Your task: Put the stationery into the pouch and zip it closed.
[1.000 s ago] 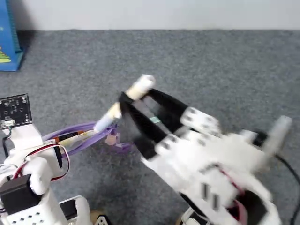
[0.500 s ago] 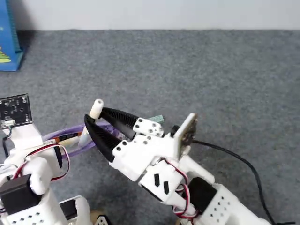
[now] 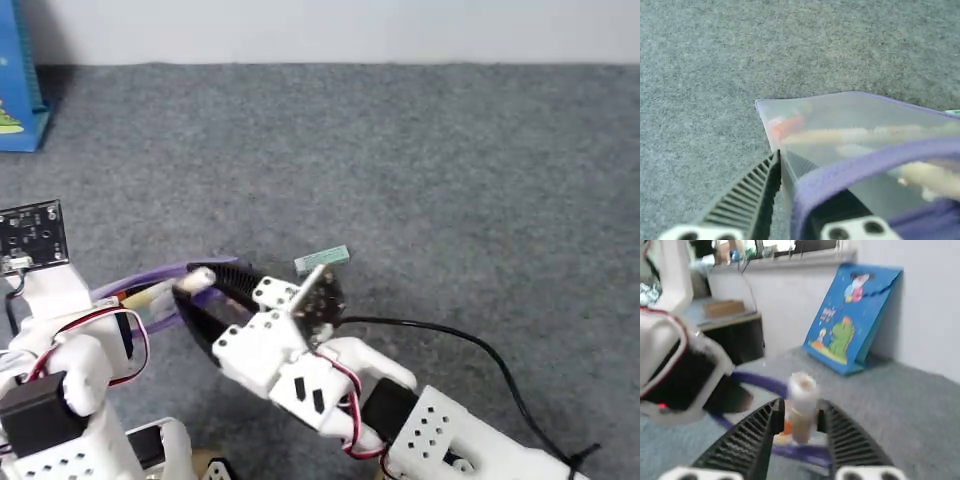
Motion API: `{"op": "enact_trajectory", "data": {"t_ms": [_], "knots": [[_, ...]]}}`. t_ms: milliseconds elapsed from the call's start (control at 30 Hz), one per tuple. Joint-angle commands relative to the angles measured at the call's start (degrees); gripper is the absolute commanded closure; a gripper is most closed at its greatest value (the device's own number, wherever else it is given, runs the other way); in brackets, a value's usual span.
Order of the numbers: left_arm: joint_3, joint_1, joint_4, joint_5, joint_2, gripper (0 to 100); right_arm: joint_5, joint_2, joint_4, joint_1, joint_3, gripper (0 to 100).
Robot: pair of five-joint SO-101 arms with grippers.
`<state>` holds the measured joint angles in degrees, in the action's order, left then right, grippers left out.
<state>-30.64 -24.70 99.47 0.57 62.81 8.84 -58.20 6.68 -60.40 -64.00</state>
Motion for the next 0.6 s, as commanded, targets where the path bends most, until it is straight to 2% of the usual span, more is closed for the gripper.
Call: {"op": "enact_trajectory", "data": {"t_ms": [0,100,333,400,533,567], "knots": [[0.2,0.3,0.4,-0.2,-0.5,99,-0.4,-1.8,12.7,-1.5,10.3,71.1],[0.2,0.3,0.4,-0.2,-0.5,99,-0.3,-4.9,23.5,1.0,15.7,70.2],[0.2,0.3,0.4,-0.2,-0.5,99,1.9,-9.9,38.7,14.7,22.7,70.8],[0.2,0.3,0.4,-0.2,-0.5,99,3.8,-10.1,41.0,16.4,24.1,76.4],[0.1,0.2,0.5,-0.2,-0.4,99,5.6,-10.2,42.9,17.3,28.6,99.8],[0.1,0.2,0.5,-0.2,-0.4,99,6.8,-10.2,43.7,17.3,29.9,98.0]]}}
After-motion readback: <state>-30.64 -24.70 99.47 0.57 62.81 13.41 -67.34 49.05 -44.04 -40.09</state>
